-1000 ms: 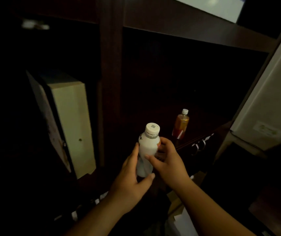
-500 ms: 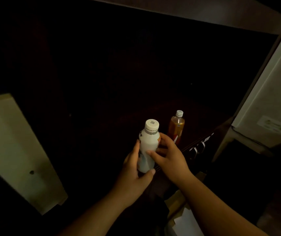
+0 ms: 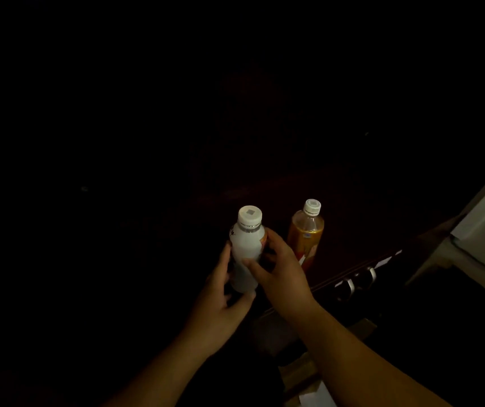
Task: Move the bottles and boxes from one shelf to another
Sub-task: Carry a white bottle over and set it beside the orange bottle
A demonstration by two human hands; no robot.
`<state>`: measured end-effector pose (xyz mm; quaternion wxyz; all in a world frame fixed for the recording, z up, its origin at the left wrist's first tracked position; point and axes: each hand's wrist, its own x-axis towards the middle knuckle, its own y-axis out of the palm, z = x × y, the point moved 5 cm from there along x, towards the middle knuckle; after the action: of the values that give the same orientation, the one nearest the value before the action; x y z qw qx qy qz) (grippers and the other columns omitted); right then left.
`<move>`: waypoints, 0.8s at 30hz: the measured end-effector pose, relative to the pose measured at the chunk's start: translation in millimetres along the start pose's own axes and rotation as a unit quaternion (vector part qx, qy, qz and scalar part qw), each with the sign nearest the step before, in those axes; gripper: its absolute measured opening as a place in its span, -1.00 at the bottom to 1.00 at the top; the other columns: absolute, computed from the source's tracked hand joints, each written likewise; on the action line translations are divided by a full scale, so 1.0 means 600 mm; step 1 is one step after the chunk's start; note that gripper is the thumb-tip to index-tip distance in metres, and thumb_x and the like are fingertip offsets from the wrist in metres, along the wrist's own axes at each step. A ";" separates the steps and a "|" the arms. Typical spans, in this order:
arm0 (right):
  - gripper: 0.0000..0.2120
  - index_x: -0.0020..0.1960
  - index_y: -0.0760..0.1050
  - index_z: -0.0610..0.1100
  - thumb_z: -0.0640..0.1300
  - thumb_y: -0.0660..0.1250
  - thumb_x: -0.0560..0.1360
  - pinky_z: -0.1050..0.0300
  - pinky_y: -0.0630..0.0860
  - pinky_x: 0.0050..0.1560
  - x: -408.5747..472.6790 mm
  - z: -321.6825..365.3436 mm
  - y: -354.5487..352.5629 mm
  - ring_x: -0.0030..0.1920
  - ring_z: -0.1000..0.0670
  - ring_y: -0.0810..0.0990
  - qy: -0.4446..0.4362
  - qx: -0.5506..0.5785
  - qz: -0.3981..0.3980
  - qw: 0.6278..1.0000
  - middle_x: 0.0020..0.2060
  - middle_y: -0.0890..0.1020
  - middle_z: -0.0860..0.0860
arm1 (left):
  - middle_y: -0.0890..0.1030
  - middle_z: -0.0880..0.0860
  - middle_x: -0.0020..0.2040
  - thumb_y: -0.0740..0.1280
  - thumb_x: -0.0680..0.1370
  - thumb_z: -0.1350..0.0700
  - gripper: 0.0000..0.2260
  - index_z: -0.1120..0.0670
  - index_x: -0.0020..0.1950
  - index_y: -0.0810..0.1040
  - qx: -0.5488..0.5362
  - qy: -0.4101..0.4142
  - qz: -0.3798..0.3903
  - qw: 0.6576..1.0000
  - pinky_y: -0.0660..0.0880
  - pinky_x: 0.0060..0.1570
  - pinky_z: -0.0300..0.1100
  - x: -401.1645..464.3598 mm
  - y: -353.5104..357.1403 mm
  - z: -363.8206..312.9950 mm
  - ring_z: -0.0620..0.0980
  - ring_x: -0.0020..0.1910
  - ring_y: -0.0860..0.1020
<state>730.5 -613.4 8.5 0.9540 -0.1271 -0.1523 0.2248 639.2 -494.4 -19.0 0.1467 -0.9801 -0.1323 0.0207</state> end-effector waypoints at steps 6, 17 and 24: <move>-0.45 0.51 0.41 0.09 -0.18 0.45 0.59 0.20 0.56 0.34 0.031 -0.015 -0.018 0.35 0.25 0.57 -0.021 -0.015 0.008 1.000 0.33 0.61 0.22 | 0.18 -0.41 0.53 0.43 0.55 0.08 -0.15 -0.48 0.53 -0.06 -0.011 0.003 -0.023 1.000 0.40 0.38 -0.16 0.023 0.019 -0.009 -0.42 0.43 0.26; -0.41 0.57 0.30 0.17 -0.06 0.41 0.62 0.03 0.56 0.38 0.025 -0.027 -0.028 0.41 0.14 0.56 -0.013 -0.032 0.044 0.998 0.39 0.58 0.14 | 0.10 -0.26 0.62 0.42 0.55 0.07 -0.13 -0.44 0.56 -0.10 -0.032 -0.012 -0.033 0.999 0.29 0.50 0.13 -0.002 0.056 -0.030 -0.18 0.58 0.16; -0.33 0.65 0.18 0.13 0.07 0.36 0.60 0.05 0.51 0.45 -0.042 -0.050 -0.023 0.53 0.20 0.39 0.030 0.000 -0.011 1.000 0.54 0.40 0.19 | 0.24 -0.13 0.60 0.21 0.66 0.14 -0.44 -0.22 0.60 0.13 -0.075 -0.053 -0.129 0.987 0.28 0.42 -0.11 0.051 0.006 -0.010 -0.13 0.52 0.28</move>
<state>724.7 -642.3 -20.7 0.9604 -0.1322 -0.1252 0.2108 670.2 -491.3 -14.6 0.0670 -0.9606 -0.2664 0.0433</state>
